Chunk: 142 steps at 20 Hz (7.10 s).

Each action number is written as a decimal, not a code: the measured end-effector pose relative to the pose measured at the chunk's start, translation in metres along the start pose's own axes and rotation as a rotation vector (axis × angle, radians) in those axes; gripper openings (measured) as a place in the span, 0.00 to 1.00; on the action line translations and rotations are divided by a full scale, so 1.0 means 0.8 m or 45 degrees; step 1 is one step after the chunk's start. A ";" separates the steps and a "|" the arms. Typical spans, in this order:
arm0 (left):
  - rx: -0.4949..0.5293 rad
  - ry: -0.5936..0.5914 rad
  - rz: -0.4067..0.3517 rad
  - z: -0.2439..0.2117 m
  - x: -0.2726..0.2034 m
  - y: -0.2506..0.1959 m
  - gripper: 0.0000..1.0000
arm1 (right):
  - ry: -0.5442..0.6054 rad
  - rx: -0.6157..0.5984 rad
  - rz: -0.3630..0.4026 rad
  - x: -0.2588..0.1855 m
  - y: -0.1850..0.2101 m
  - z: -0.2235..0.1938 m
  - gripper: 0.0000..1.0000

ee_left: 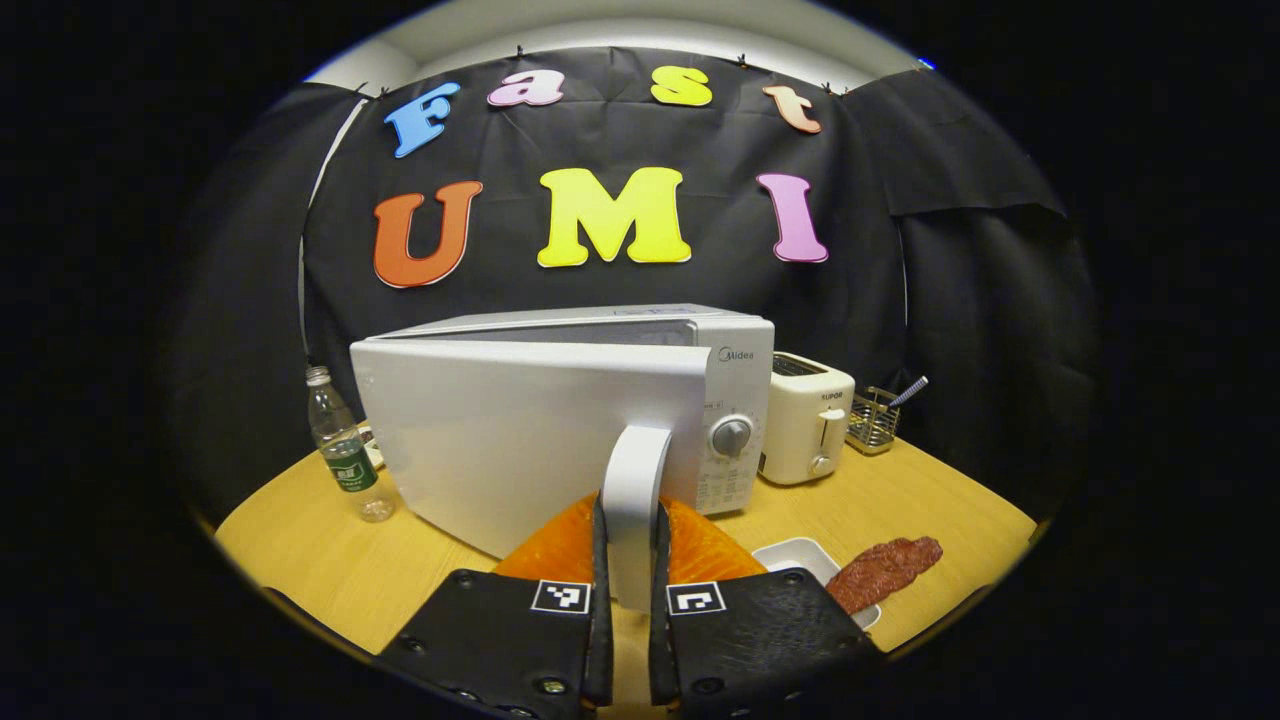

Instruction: Open the microwave oven with the left hand, put the food in, and close the microwave oven.

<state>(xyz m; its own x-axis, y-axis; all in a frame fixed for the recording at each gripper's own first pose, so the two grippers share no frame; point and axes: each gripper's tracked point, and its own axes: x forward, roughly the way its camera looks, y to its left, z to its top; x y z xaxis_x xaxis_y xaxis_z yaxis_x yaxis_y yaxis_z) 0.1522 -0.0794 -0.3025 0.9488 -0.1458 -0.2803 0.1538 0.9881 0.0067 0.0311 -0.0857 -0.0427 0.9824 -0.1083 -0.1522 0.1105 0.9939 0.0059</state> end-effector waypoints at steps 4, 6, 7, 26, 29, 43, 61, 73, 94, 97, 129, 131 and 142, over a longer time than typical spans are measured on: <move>0.025 0.045 0.049 -0.019 -0.057 0.050 0.14 | 0.003 0.003 0.059 -0.010 0.042 -0.002 0.94; 0.011 0.070 0.094 -0.028 -0.082 0.077 0.15 | 0.003 0.018 0.088 -0.019 0.065 -0.004 1.00; 0.018 0.081 0.114 -0.031 -0.090 0.089 0.17 | 0.003 0.013 0.094 -0.023 0.074 -0.005 0.94; 0.054 0.136 0.328 -0.063 -0.216 0.302 0.95 | 0.096 0.026 0.078 -0.073 0.149 -0.080 1.00; 0.076 0.129 0.378 -0.057 -0.241 0.327 0.96 | 0.120 0.038 0.081 -0.063 0.145 -0.101 1.00; 0.080 0.015 0.388 0.065 -0.294 0.227 0.95 | 0.550 0.345 0.265 0.102 0.061 -0.331 0.86; 0.077 0.060 0.510 0.138 -0.177 0.111 0.95 | 1.022 0.748 0.784 0.221 0.086 -0.383 0.17; 0.100 0.033 0.365 0.140 -0.172 0.137 0.95 | 0.645 0.806 0.763 0.218 0.153 -0.226 0.15; 0.184 0.150 0.049 0.084 -0.228 0.224 0.95 | 0.209 1.474 0.212 0.449 0.457 -0.208 0.15; 0.186 0.153 0.070 0.085 -0.224 0.237 0.95 | 0.200 1.527 0.106 0.485 0.460 -0.227 0.15; 0.184 0.109 0.071 0.098 -0.189 0.260 0.95 | 0.150 0.762 -0.074 0.479 0.391 -0.258 0.99; 0.167 0.096 0.071 0.102 -0.192 0.260 0.95 | 0.147 0.738 -0.049 0.457 0.381 -0.246 0.99; 0.107 -0.060 0.212 0.138 -0.216 0.328 0.95 | 0.165 0.307 -0.002 0.256 0.218 -0.156 0.90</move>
<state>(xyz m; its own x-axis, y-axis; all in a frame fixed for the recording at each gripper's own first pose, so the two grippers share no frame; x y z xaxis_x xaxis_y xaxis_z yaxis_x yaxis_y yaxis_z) 0.0592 0.1996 -0.1465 0.9746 0.0152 -0.2234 0.0144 0.9914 0.1300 0.2325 0.0685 -0.1961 0.9563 -0.0909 -0.2779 0.1603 0.9578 0.2385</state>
